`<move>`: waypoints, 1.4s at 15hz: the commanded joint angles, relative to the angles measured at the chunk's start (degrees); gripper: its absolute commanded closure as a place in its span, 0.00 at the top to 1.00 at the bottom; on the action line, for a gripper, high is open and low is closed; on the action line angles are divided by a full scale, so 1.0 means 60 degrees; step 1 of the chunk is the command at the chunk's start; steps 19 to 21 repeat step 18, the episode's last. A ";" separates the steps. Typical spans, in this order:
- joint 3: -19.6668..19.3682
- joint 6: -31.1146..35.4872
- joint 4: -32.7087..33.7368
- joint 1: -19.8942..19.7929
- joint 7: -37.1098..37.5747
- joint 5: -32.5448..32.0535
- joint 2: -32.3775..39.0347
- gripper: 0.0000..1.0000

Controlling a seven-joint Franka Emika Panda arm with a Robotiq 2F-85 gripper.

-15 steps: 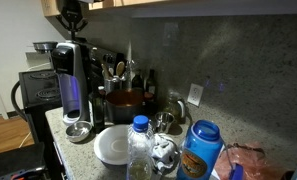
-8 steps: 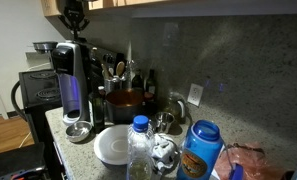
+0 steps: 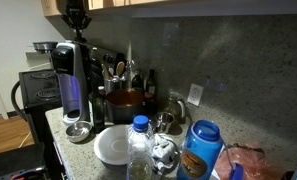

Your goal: Switch on the grey and silver object

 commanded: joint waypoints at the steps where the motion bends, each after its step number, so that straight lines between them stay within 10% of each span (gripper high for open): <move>1: -0.0036 0.0020 -0.0379 -0.0136 0.1138 -0.0245 -0.0440 0.00; 5: -0.0207 0.0047 -0.0779 -0.0321 0.2018 -0.0083 -0.0772 0.00; 6: -0.0257 0.0049 -0.0851 -0.0363 0.2042 0.0005 -0.0813 0.26; 8: -0.0189 -0.0038 -0.0451 -0.0315 0.1836 -0.0104 -0.0455 0.34; 9: -0.0199 -0.0052 -0.0459 -0.0330 0.1837 -0.0103 -0.0452 0.15; 12: -0.0188 -0.0052 -0.0459 -0.0324 0.1835 -0.0104 -0.0424 0.34; 21: -0.0177 -0.0052 -0.0458 -0.0316 0.1835 -0.0104 -0.0413 0.34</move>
